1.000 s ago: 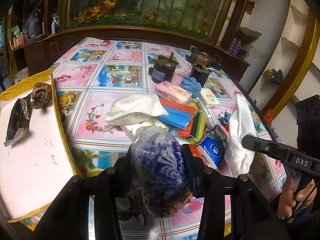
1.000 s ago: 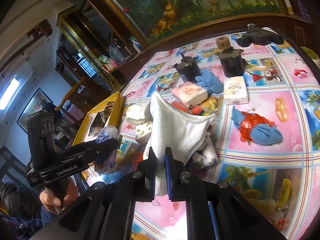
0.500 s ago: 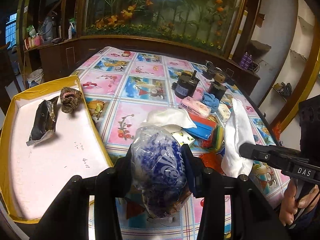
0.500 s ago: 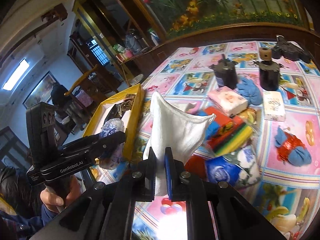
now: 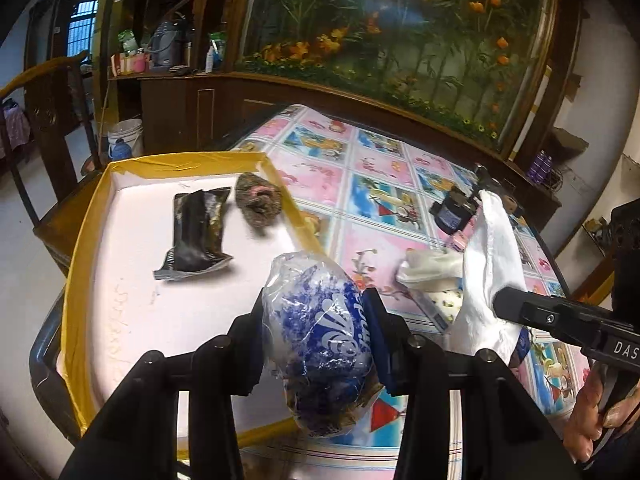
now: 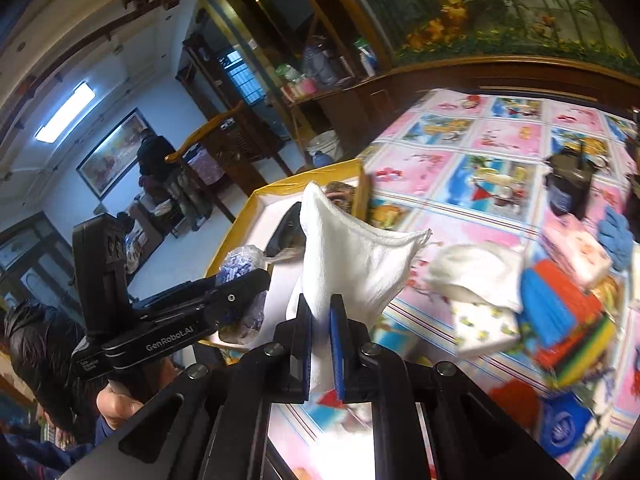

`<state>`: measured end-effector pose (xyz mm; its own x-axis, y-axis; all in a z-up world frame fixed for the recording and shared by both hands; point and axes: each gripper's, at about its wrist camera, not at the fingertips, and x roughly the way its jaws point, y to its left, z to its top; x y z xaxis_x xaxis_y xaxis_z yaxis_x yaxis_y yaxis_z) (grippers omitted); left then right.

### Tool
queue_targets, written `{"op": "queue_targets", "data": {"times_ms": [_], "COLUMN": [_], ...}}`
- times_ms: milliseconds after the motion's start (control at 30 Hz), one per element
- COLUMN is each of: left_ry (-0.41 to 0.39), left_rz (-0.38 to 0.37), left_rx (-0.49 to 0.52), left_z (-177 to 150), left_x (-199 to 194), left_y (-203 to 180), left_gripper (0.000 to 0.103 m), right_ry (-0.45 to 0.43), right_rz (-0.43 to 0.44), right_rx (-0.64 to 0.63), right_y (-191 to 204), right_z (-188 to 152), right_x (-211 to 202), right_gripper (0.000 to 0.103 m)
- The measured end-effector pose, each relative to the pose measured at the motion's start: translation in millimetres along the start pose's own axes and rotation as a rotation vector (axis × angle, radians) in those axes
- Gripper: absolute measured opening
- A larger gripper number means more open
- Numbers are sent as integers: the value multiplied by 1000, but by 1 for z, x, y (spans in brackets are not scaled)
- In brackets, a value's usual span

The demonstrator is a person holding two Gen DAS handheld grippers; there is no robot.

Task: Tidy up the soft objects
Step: 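Carry the plastic bag into the yellow box with the left tool while the right tool drops the cloth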

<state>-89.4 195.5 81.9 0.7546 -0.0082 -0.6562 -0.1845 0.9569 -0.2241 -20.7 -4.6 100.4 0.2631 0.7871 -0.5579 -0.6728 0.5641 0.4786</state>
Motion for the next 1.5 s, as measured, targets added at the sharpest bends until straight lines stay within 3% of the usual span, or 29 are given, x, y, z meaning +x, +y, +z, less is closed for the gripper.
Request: {"op": "queue_targets", "data": {"times_ms": [200, 467, 733, 867, 1000, 1133, 1300, 1500], "left_ry": [24, 53, 98, 94, 87, 68, 47, 24], "left_rz": [58, 101, 105, 115, 119, 124, 116, 93], "left_rx": [-79, -88, -89, -81, -80, -88, -89, -62], "left_z": [-4, -7, -15, -16, -16, -15, -13, -9], "left_x": [10, 25, 44, 46, 46, 42, 32, 20], "left_y": [37, 45, 45, 44, 45, 47, 45, 30], "left_gripper": [43, 43, 43, 44, 51, 67, 67, 67], "right_ry": [58, 139, 187, 199, 201, 202, 174, 78], "right_rz": [7, -53, -86, -73, -63, -48, -33, 16], "right_rx": [-72, -142, -112, -83, -75, -62, -48, -10], "right_y": [28, 40, 23, 15, 13, 12, 13, 9], "right_z": [22, 37, 28, 26, 26, 27, 30, 37], "right_x": [60, 136, 165, 171, 170, 166, 151, 97], "right_gripper": [10, 10, 10, 11, 13, 29, 31, 31]}}
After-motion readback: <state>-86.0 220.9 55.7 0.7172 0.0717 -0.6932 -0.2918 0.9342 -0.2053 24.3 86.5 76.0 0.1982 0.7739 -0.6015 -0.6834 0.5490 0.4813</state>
